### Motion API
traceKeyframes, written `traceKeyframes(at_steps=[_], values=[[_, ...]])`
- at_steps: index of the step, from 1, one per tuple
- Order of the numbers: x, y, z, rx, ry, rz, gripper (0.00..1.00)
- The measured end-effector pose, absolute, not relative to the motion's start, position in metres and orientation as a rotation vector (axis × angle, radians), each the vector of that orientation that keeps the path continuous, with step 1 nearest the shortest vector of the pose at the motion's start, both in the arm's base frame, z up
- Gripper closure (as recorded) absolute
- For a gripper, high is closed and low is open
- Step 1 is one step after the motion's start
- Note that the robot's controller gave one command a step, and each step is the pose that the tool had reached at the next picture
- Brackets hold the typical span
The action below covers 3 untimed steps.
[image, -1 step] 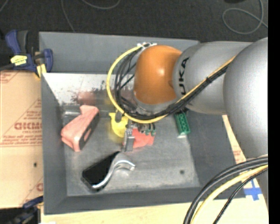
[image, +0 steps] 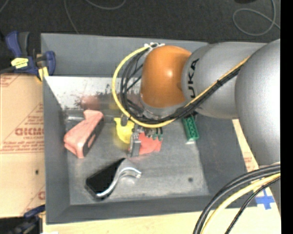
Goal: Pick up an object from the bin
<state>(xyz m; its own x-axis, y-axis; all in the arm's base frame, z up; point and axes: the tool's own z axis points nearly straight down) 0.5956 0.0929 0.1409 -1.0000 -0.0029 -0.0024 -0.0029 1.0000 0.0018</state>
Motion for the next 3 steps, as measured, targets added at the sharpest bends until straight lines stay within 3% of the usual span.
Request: traceKeyframes(at_steps=[1,2,3], values=[[0.601,0.08,0.127,0.089,3.133,0.008,0.0],[0.583,0.06,0.103,0.166,3.134,0.0,0.0],[0.582,0.046,0.085,-0.273,3.122,0.003,0.0]])
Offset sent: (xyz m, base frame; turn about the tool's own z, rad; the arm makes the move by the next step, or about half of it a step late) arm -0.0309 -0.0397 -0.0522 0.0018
